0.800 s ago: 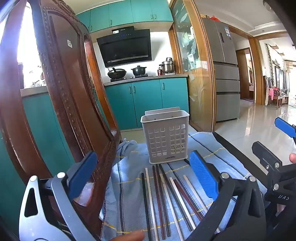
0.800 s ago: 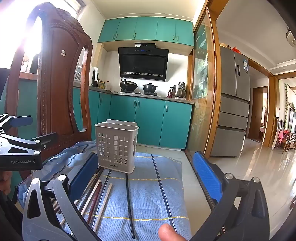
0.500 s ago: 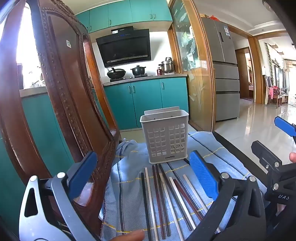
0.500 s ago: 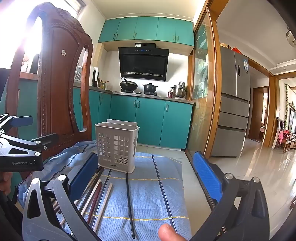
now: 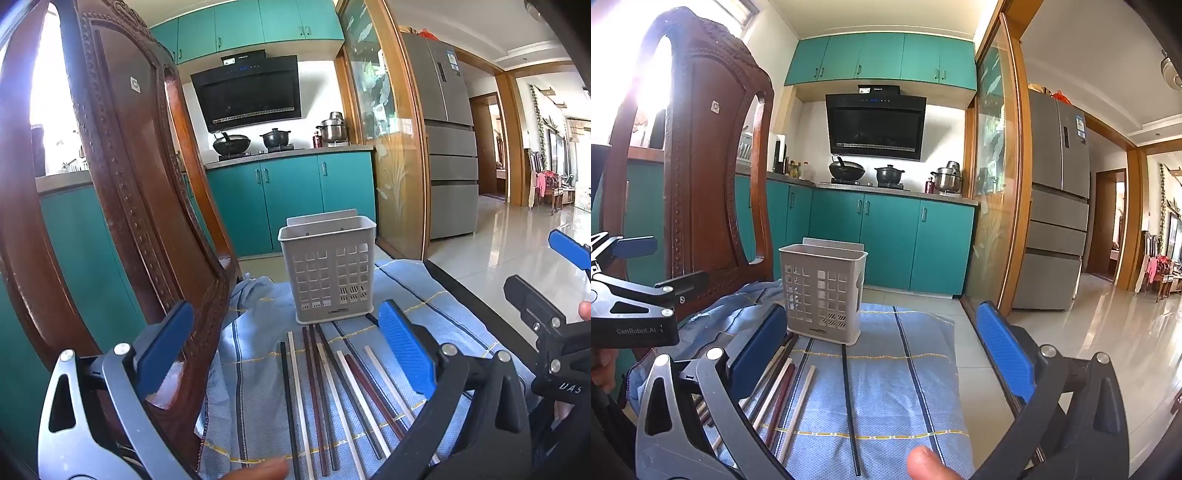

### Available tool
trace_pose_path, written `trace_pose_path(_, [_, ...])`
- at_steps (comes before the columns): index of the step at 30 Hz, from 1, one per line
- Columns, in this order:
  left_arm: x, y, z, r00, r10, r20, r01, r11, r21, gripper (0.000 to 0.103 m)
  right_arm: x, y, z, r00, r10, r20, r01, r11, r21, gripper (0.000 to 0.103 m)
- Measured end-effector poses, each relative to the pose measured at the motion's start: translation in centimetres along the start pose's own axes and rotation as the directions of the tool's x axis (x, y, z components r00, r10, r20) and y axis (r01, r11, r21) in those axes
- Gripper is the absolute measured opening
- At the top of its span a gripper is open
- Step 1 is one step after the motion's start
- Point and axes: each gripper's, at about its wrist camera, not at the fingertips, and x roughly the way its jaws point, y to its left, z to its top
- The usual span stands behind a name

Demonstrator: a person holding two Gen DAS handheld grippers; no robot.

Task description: Organize utensils

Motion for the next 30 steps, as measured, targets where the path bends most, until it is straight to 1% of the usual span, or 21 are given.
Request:
trace_pose_path(16, [0.1, -0.5, -0.4, 1.000, -0.005, 0.000, 0.005, 1.000, 0.005, 0.100, -0.2, -0.3, -0.1, 1.000, -0.001, -0.003, 0.001, 1.000, 0.003, 0.100])
trace_pose_path(25, [-0.7, -0.8, -1.0, 1.000, -0.004, 0.002, 0.004, 1.000, 0.013, 0.100, -0.1, -0.4, 0.0, 1.000, 0.000, -0.003, 0.000, 1.000, 0.001, 0.100])
trace_pose_path(26, [0.0, -0.5, -0.4, 1.000, -0.005, 0.000, 0.005, 1.000, 0.005, 0.100, -0.1, -0.4, 0.0, 1.000, 0.000, -0.003, 0.000, 1.000, 0.000, 0.100])
trace_pose_path(30, [0.0, -0.5, -0.4, 1.000, -0.005, 0.000, 0.005, 1.000, 0.005, 0.100, -0.1, -0.4, 0.0, 1.000, 0.000, -0.001, 0.000, 1.000, -0.001, 0.100])
